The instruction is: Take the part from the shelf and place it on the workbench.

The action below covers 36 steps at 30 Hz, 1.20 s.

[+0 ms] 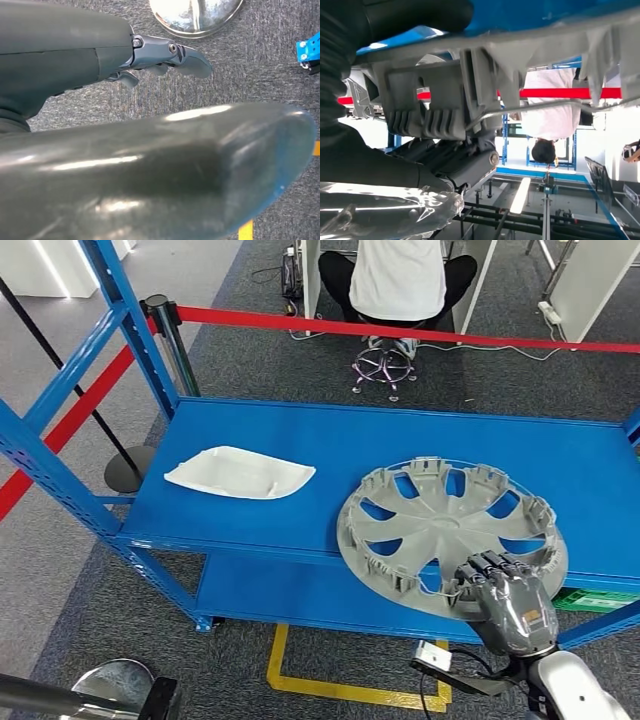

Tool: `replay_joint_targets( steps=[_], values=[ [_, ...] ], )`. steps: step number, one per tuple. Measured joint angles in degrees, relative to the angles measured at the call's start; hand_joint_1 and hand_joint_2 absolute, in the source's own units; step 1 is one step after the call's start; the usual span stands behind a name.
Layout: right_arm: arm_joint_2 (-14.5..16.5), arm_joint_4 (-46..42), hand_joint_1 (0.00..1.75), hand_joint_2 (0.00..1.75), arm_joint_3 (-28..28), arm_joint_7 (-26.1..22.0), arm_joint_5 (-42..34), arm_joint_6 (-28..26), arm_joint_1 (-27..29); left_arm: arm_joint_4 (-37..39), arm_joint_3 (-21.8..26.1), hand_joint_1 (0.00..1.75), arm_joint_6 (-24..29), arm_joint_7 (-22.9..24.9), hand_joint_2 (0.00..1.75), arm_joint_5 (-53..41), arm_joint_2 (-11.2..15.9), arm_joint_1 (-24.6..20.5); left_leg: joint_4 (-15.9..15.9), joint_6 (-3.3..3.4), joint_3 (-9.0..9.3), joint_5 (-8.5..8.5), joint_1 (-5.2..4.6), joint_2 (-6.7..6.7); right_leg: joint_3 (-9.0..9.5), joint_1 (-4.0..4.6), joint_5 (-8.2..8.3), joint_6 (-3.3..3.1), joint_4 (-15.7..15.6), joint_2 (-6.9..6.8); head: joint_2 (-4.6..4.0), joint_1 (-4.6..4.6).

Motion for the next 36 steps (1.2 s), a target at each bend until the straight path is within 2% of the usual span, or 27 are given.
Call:
replay_joint_targets(
  steps=[25, 29, 36],
  values=[
    [0.00, 1.22, 1.75, 1.75, 0.01, -0.21, 0.20, 0.13, 0.47, 0.00, 0.02, 0.00, -0.05, 0.00, 0.00, -0.26, 0.00, -0.04, 0.00, 0.00, -0.01, 0.00, 0.00, 0.00, -0.01, 0.00, 0.00, 0.00, -0.01, -0.01, 0.00, 0.00],
    [0.01, 0.96, 1.75, 1.75, -0.02, -1.30, 0.86, -3.19, 0.84, 0.00, 0.02, 0.00, -0.48, -0.62, 1.75, -0.90, 0.01, -0.03, 0.00, 0.00, -0.02, 0.00, 0.00, 0.00, -0.02, 0.00, 0.00, 0.00, 0.00, -0.01, 0.00, 0.00],
    [0.29, -3.57, 1.75, 1.75, 0.01, -3.45, 1.70, -11.40, 2.72, 0.00, -0.01, 0.00, -0.22, -2.63, 1.75, -1.12, 0.02, -0.01, 0.00, 0.00, -0.03, 0.00, 0.00, -0.01, -0.03, 0.00, -0.01, 0.00, 0.00, -0.03, 0.00, 0.00]
  ],
)
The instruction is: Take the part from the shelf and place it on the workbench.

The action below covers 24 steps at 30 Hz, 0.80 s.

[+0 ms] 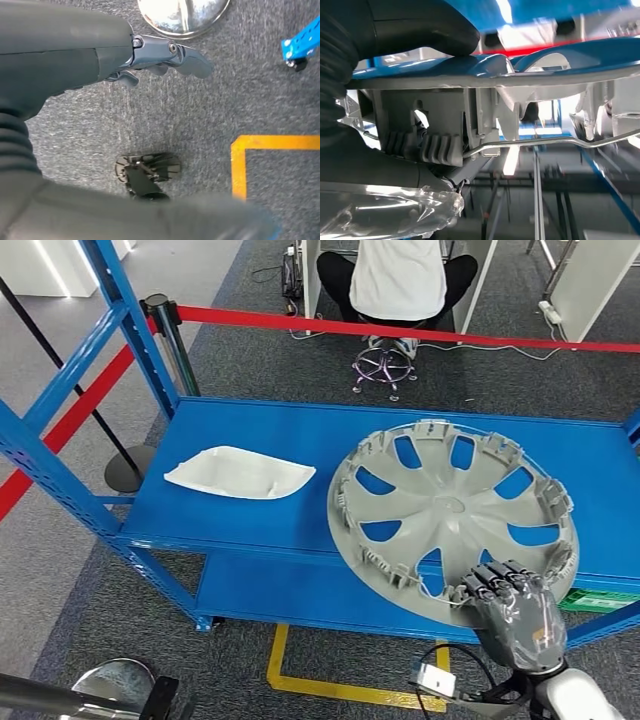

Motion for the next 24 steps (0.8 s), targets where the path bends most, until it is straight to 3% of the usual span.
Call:
replay_joint_targets(
  steps=[9, 12, 15, 17, 19, 21, 22, 24],
  values=[
    [2.92, -6.13, 1.75, 1.75, 0.39, -5.95, -11.06, -9.41, 4.67, 0.00, 0.03, 0.00, 3.23, -0.43, 1.75, -0.74, -0.01, 0.00, 0.30, 0.47, -0.17, -0.32, -0.28, -0.01, 0.07, -0.35, 0.03, 0.21, -0.14, 0.01, 0.00, -0.02],
    [4.71, -7.75, 1.75, 1.75, 0.38, -9.41, -18.47, -11.08, 6.05, 0.00, 0.03, 0.00, 4.18, -0.43, 1.75, -1.00, -0.01, 0.00, 0.66, 0.90, -0.27, -0.39, -0.54, 0.00, 0.12, -0.60, 0.21, 0.65, -0.21, 0.06, 0.00, -0.03],
    [6.32, -9.44, 1.75, 1.75, 0.36, -12.85, -25.32, -11.37, 7.56, 0.00, 0.03, 0.00, 4.45, -0.43, 1.75, -1.03, -0.17, -0.04, 0.26, 1.82, -0.19, 0.47, -0.52, 0.13, 0.15, -0.62, 0.31, 1.48, -0.26, -0.02, 0.00, -0.01],
    [6.95, -10.14, 1.75, 1.75, 0.33, -14.15, -27.14, -11.37, 8.26, 0.00, 0.03, 0.00, 4.52, -0.43, 1.75, -1.03, -0.39, -0.08, -0.47, 2.37, -0.06, 1.15, -0.29, 0.36, -1.10, -0.40, -2.37, 1.64, 3.10, -0.44, 0.00, 0.13],
    [7.33, -10.40, 1.75, 1.75, 0.31, -14.53, -27.63, -11.37, 8.67, 0.00, 0.03, 0.00, 4.55, -0.43, 1.75, -1.03, -0.56, -0.05, -0.53, 2.58, -0.17, 1.32, -0.34, 0.55, -3.79, -0.26, -6.90, 1.54, 10.71, -0.71, 0.00, 0.22],
    [7.63, -10.50, 1.75, 1.75, 0.29, -14.60, -27.76, -11.37, 9.05, 0.00, 0.03, 0.00, 4.54, -0.43, 1.75, -1.03, -0.69, -0.02, -0.37, 2.61, -0.39, 1.40, -0.43, 0.65, -5.25, -0.17, -9.02, 1.54, 16.06, -0.73, 0.00, 0.23],
    [7.75, -10.53, 1.75, 1.75, 0.26, -14.60, -27.79, -11.36, 9.18, 0.00, 0.04, 0.00, 4.54, -0.43, 1.75, -1.03, -0.75, -0.01, -0.23, 2.57, -0.52, 1.42, -0.40, 0.67, -4.53, -0.15, -8.46, 1.55, 15.66, -0.76, 0.00, 0.24],
    [7.97, -10.62, 1.75, 1.75, 0.16, -14.63, -27.94, -11.35, 9.30, 0.00, 0.04, 0.00, 4.54, -0.43, 1.75, -1.03, -0.86, -0.02, 0.28, 2.21, -0.77, 1.35, -0.22, 0.67, -0.22, -0.21, -5.73, 1.71, 8.94, -1.07, 0.00, 0.25]
  ],
)
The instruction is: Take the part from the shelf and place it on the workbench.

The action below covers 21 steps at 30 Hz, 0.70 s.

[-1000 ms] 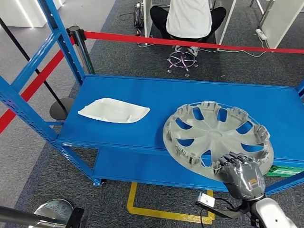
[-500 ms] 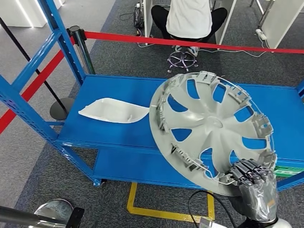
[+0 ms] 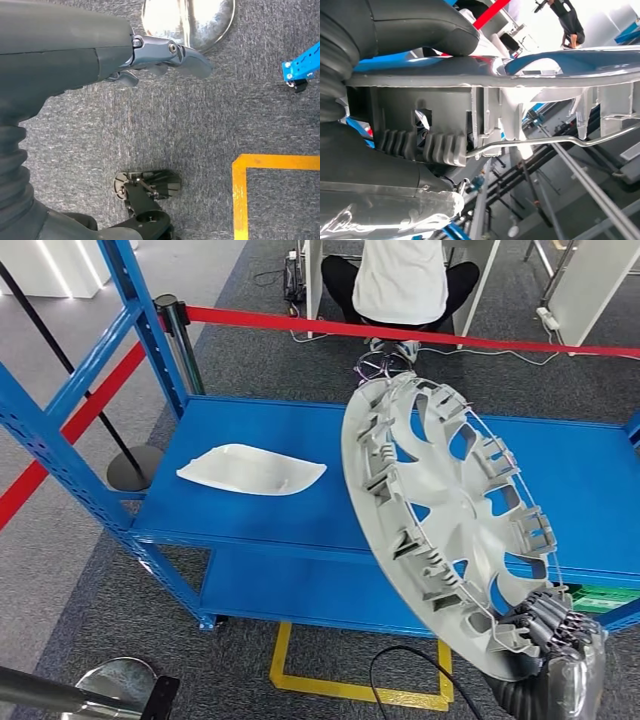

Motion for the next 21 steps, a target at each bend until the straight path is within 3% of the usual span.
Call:
replay_joint_targets(
  steps=[2, 3, 6, 8, 11, 12, 13, 15, 17, 18, 19, 21],
  values=[
    [0.31, -0.19, 1.75, 1.75, -0.10, -0.39, -0.52, -0.01, 0.03, 0.00, -0.01, 0.00, 0.02, 0.00, 1.75, 0.00, -0.02, 0.00, 0.62, -0.76, -0.40, -0.10, -0.05, -0.05, 3.88, 0.17, 1.30, -0.29, -6.16, -0.19, 0.00, 0.04],
    [0.59, -0.28, 1.75, 1.75, -0.14, -0.78, -0.82, -0.03, 0.09, 0.00, -0.01, 0.00, 0.03, 0.00, 1.75, 0.00, 0.00, -0.01, 0.93, -1.17, -0.60, -0.05, -0.14, -0.09, 4.50, 0.27, 1.19, -0.72, -7.34, -0.14, 0.00, 0.05],
    [1.61, -0.39, 1.75, 1.75, -0.27, -2.13, -1.24, -0.04, 0.78, 0.00, -0.01, 0.00, 0.07, 0.00, 1.75, 0.01, 0.01, 0.02, 1.41, -2.12, -1.20, 0.11, -0.09, -0.18, 3.53, 0.40, 1.47, -2.39, -7.03, 0.28, 0.00, 0.01],
    [2.29, -0.40, 1.75, 1.75, -0.31, -2.85, -1.54, -0.01, 1.40, 0.00, -0.01, 0.00, 0.13, 0.00, 1.75, 0.05, 0.00, 0.03, 3.67, -2.63, -2.37, -2.38, -0.01, -0.37, 2.67, 0.37, 2.08, -3.45, -7.03, 0.39, 0.00, -0.05],
    [3.31, -0.40, 1.75, 1.75, -0.30, -3.63, -2.35, -0.04, 2.39, 0.00, 0.00, 0.00, 0.27, 0.00, 1.75, 0.27, -0.11, 0.01, 13.87, -2.86, -6.17, -9.22, -0.06, -0.60, 0.95, 0.57, 3.26, -4.30, -7.05, 0.87, 0.00, -0.13],
    [3.59, -0.40, 1.75, 1.75, -0.30, -3.79, -2.64, -0.05, 2.69, 0.00, 0.01, 0.00, 0.31, 0.00, 1.75, 0.31, -0.18, 0.02, 16.38, -2.72, -6.83, -10.18, -0.09, -0.62, 0.33, 0.70, 3.71, -4.35, -7.04, 1.18, 0.00, -0.12],
    [3.83, -0.39, 1.75, 1.75, -0.30, -3.90, -2.93, -0.05, 2.97, 0.00, 0.01, 0.00, 0.34, 0.00, 1.75, 0.32, -0.27, 0.03, 17.03, -2.46, -6.57, -9.95, -0.16, -0.66, -0.29, 0.85, 4.19, -4.34, -7.04, 1.58, 0.00, -0.12],
    [4.25, -0.39, 1.75, 1.75, -0.31, -4.07, -3.33, -0.07, 3.39, 0.00, 0.01, 0.00, 0.39, 0.00, 1.75, 0.33, -0.42, 0.00, 12.57, -1.47, -3.10, -7.07, -0.44, -1.33, -1.51, 1.13, 5.28, -4.25, -7.04, 2.67, 0.00, -0.11],
    [4.59, -0.39, 1.75, 1.75, -0.31, -4.28, -3.66, -0.07, 3.60, 0.00, 0.01, 0.00, 0.49, 0.00, 1.75, 0.33, -0.48, -0.09, 4.77, -0.25, 1.87, -5.14, -0.73, -3.68, -2.54, 1.31, 6.45, -4.00, -7.05, 3.81, 0.00, -0.07],
    [4.72, -0.39, 1.75, 1.75, -0.32, -4.40, -3.76, -0.07, 3.66, 0.00, 0.01, 0.00, 0.55, 0.00, 1.75, 0.33, -0.52, -0.12, 2.10, 0.04, 3.37, -4.92, -0.85, -4.66, -2.89, 1.30, 7.07, -3.75, -7.17, 4.32, 0.00, -0.07],
    [4.84, -0.39, 1.75, 1.75, -0.33, -4.52, -3.86, -0.08, 3.76, 0.00, 0.01, 0.00, 0.61, 0.00, 1.75, 0.33, -0.61, -0.15, 0.60, 0.17, 4.03, -4.98, -0.95, -5.14, -3.13, 1.22, 7.75, -3.39, -7.46, 4.80, 0.00, -0.08],
    [4.98, -0.39, 1.75, 1.75, -0.36, -4.73, -3.99, -0.11, 4.13, 0.01, 0.01, 0.00, 0.68, 0.01, 1.75, 0.30, -0.87, -0.11, -0.09, 0.26, 3.64, -4.09, -0.92, -4.15, -3.45, 1.03, 9.14, -2.57, -8.37, 5.77, 0.00, -0.14]
  ],
)
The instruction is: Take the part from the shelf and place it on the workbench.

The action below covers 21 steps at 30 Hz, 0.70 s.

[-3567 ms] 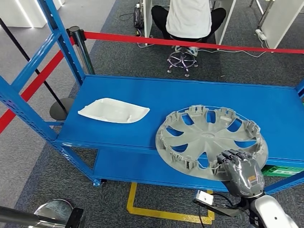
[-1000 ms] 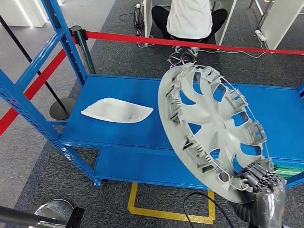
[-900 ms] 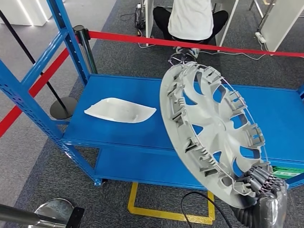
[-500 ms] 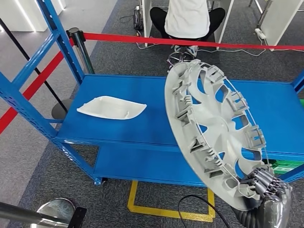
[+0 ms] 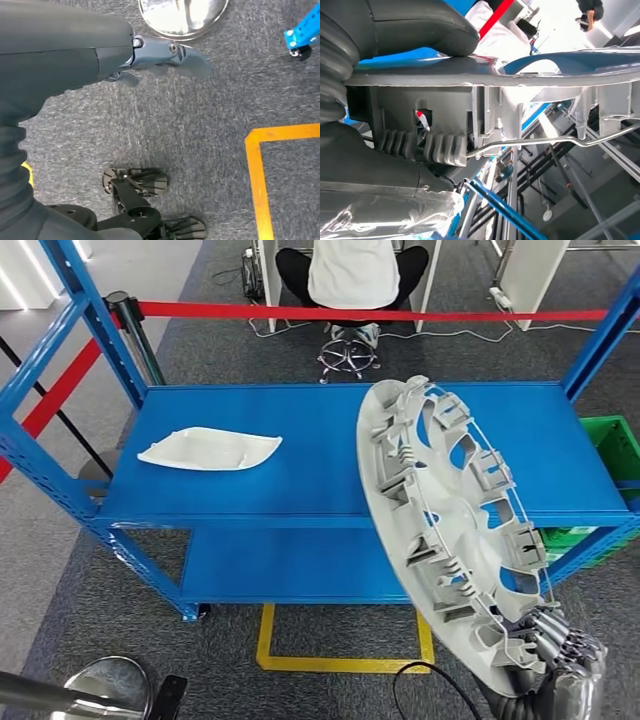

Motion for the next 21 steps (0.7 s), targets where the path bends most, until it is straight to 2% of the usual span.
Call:
replay_joint_targets(
  steps=[1, 2, 3, 4, 5, 6, 7, 8, 9, 10, 11, 12, 13, 14, 15, 16, 17, 18, 19, 20, 21],
  values=[
    [0.05, 0.01, 1.75, 1.75, -0.02, -0.10, -0.12, -0.02, 0.29, 0.01, 0.02, 0.00, 0.05, 0.03, 1.75, -0.01, -0.08, 0.01, -0.27, 0.25, -0.37, 0.69, 0.11, 0.66, -0.36, 0.05, -0.16, 0.35, -0.10, -0.35, 0.00, 0.06],
    [0.08, 0.02, 1.75, 1.75, -0.03, -0.20, -0.27, -0.03, 0.52, 0.01, 0.04, 0.00, 0.09, 0.07, 1.75, -0.03, -0.11, 0.06, -0.54, 0.60, -0.84, 1.41, 0.24, 1.37, -0.92, 0.16, -1.48, 0.62, 0.68, -1.27, 0.00, 0.29],
    [0.11, 0.03, 1.75, 1.75, -0.05, -0.28, -0.46, -0.03, 0.64, 0.02, 0.06, 0.00, 0.13, 0.11, 1.75, -0.04, -0.15, 0.13, -0.75, 0.87, -1.39, 2.10, 0.37, 2.14, -1.68, 0.22, -3.99, 0.86, 2.80, -2.62, 0.00, 0.49],
    [0.15, 0.05, 1.75, 1.75, -0.05, -0.35, -0.65, -0.04, 0.72, 0.03, 0.08, 0.00, 0.16, 0.16, 1.75, -0.05, -0.11, 0.19, -0.75, 1.07, -2.00, 2.64, 0.28, 2.83, -2.48, 0.31, -7.20, 1.11, 6.08, -4.05, 0.00, 0.73],
    [0.18, 0.06, 1.75, 1.75, -0.07, -0.43, -0.79, -0.04, 0.71, 0.03, 0.08, 0.00, 0.17, 0.21, 1.75, -0.08, -0.13, 0.28, -0.71, 1.19, -2.60, 3.12, 0.24, 3.62, -3.17, 0.26, -9.95, 1.36, 10.06, -4.89, 0.00, 0.88],
    [0.21, 0.07, 1.75, 1.75, -0.13, -0.48, -0.89, -0.05, 0.71, 0.04, 0.08, 0.00, 0.18, 0.27, 1.75, -0.11, -0.12, 0.33, -0.64, 1.15, -3.23, 3.60, 0.22, 4.45, -3.49, 0.18, -11.46, 1.61, 13.64, -5.30, 0.00, 0.89],
    [0.24, 0.07, 1.75, 1.75, -0.19, -0.52, -0.95, -0.05, 0.74, 0.04, 0.08, 0.00, 0.19, 0.32, 1.75, -0.16, -0.11, 0.35, -0.54, 1.09, -3.87, 4.05, 0.21, 5.29, -3.13, 0.10, -11.49, 1.83, 15.80, -5.50, 0.00, 0.89],
    [0.25, 0.07, 1.75, 1.75, -0.26, -0.55, -0.97, -0.06, 0.76, 0.04, 0.08, 0.00, 0.19, 0.36, 1.75, -0.21, -0.12, 0.34, -0.39, 0.96, -4.53, 4.46, 0.22, 6.07, -1.90, -0.02, -10.40, 2.06, 16.05, -5.67, 0.00, 0.89],
    [0.27, 0.07, 1.75, 1.75, -0.32, -0.56, -0.99, -0.06, 0.77, 0.04, 0.08, 0.00, 0.20, 0.38, 1.75, -0.26, -0.13, 0.32, -0.17, 0.76, -5.17, 4.81, 0.25, 6.78, 0.33, -0.17, -8.90, 2.29, 14.26, -6.04, 0.00, 0.88],
    [0.29, 0.07, 1.75, 1.75, -0.35, -0.59, -1.01, -0.07, 0.76, 0.03, 0.09, 0.00, 0.19, 0.41, 1.75, -0.29, -0.12, 0.28, 0.18, 0.50, -5.74, 5.10, 0.21, 7.40, 3.40, -0.29, -8.20, 2.57, 10.66, -7.04, 0.00, 0.87],
    [0.30, 0.05, 1.75, 1.75, -0.37, -0.67, -1.08, -0.07, 0.71, 0.03, 0.09, 0.00, 0.19, 0.46, 1.75, -0.31, -0.14, 0.24, 0.62, 0.20, -6.23, 5.30, 0.12, 7.96, 6.67, -0.19, -8.38, 2.66, 6.37, -8.10, 0.00, 0.91],
    [0.33, 0.03, 1.75, 1.75, -0.40, -0.76, -1.23, -0.07, 0.67, 0.02, 0.09, 0.00, 0.22, 0.54, 1.75, -0.34, -0.13, 0.19, 1.02, -0.10, -6.53, 5.50, -0.01, 8.45, 9.08, -0.06, -9.04, 2.39, 2.89, -9.04, 0.00, 0.88],
    [0.38, -0.01, 1.75, 1.75, -0.51, -0.92, -1.45, -0.07, 0.66, 0.02, 0.09, 0.00, 0.27, 0.62, 1.75, -0.39, -0.13, 0.12, 1.33, -0.35, -6.71, 5.73, -0.14, 8.92, 10.41, 0.11, -9.90, 1.96, 0.55, -9.59, 0.00, 0.85],
    [0.45, -0.04, 1.75, 1.75, -0.69, -1.10, -1.68, -0.04, 0.69, 0.02, 0.08, 0.00, 0.33, 0.74, 1.75, -0.46, -0.14, 0.07, 1.48, -0.59, -6.79, 5.98, -0.17, 9.42, 10.62, 0.31, -10.20, 1.29, -0.27, -9.38, 0.00, 0.85],
    [0.54, -0.07, 1.75, 1.75, -0.91, -1.25, -1.89, 0.00, 0.77, 0.02, 0.08, 0.00, 0.39, 0.86, 1.75, -0.57, -0.14, 0.04, 1.52, -0.85, -6.83, 6.22, -0.15, 9.78, 10.06, 0.28, -9.93, 0.50, -0.19, -8.94, 0.00, 0.80],
    [0.63, -0.09, 1.75, 1.75, -1.14, -1.41, -2.01, 0.05, 0.84, 0.02, 0.08, 0.00, 0.44, 0.97, 1.75, -0.70, -0.15, 0.03, 1.74, -1.20, -7.00, 5.83, -0.04, 9.37, 9.53, 0.25, -9.51, -0.09, -0.19, -8.41, 0.00, 0.80],
    [0.70, -0.09, 1.75, 1.75, -1.31, -1.53, -2.08, 0.13, 0.85, 0.03, 0.08, 0.00, 0.48, 1.05, 1.75, -0.86, -0.15, 0.07, 2.54, -1.58, -7.32, 4.49, 0.08, 8.36, 9.03, 0.18, -8.96, -0.68, -0.20, -7.90, 0.00, 0.77],
    [0.80, -0.09, 1.75, 1.75, -1.41, -1.64, -2.13, 0.20, 0.82, 0.03, 0.08, 0.00, 0.51, 1.08, 1.75, -0.99, -0.15, 0.13, 4.38, -1.90, -7.92, 2.19, 0.17, 6.94, 8.40, 0.09, -8.27, -1.19, -0.25, -7.36, 0.00, 0.70],
    [0.91, -0.09, 1.75, 1.75, -1.49, -1.74, -2.17, 0.26, 0.79, 0.03, 0.08, 0.00, 0.54, 1.09, 1.75, -1.10, -0.15, 0.18, 7.30, -2.13, -8.76, -0.80, 0.25, 5.37, 7.65, 0.04, -7.56, -1.48, -0.22, -6.75, 0.00, 0.62],
    [1.00, -0.09, 1.75, 1.75, -1.57, -1.83, -2.21, 0.32, 0.77, 0.03, 0.08, 0.00, 0.56, 1.09, 1.75, -1.15, -0.15, 0.22, 10.93, -2.18, -9.68, -3.56, 0.26, 4.39, 6.79, 0.05, -6.84, -1.67, -0.19, -6.08, 0.00, 0.56],
    [1.09, -0.08, 1.75, 1.75, -1.66, -1.88, -2.26, 0.36, 0.77, 0.03, 0.08, 0.00, 0.60, 1.09, 1.75, -1.16, -0.15, 0.25, 14.24, -2.13, -10.37, -5.37, 0.25, 3.89, 5.84, 0.08, -6.13, -1.75, -0.16, -5.36, 0.00, 0.53]
  ],
)
